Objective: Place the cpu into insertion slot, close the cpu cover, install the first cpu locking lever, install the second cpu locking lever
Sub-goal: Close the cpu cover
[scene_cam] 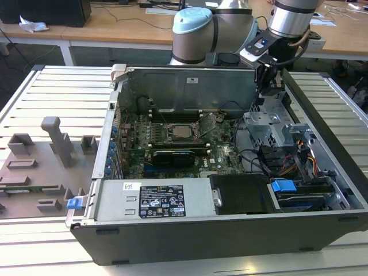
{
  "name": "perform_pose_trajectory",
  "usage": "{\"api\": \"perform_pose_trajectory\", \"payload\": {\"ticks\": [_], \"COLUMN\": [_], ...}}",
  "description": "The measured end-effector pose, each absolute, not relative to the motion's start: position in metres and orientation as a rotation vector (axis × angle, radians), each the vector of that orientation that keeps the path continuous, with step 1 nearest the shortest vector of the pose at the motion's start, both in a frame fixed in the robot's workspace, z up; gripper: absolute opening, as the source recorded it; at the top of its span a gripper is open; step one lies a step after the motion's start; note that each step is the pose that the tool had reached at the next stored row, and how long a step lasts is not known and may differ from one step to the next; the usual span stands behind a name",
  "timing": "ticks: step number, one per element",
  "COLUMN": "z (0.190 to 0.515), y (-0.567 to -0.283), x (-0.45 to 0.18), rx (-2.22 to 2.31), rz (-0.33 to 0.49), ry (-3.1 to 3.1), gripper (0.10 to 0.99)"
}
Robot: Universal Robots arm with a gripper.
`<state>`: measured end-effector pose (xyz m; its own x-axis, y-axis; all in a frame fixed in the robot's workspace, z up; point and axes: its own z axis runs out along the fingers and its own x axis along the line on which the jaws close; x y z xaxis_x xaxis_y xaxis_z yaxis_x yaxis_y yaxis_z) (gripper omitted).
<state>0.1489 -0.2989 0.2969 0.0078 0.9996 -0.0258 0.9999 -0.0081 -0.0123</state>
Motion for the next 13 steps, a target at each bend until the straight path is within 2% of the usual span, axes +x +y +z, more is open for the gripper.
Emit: {"api": "perform_pose_trajectory", "payload": {"ticks": [13], "z": [0.297], "y": [-0.299], "x": [0.123], "rx": [2.223], "rz": [-0.042], "ry": [2.206], "gripper": [0.106]}}
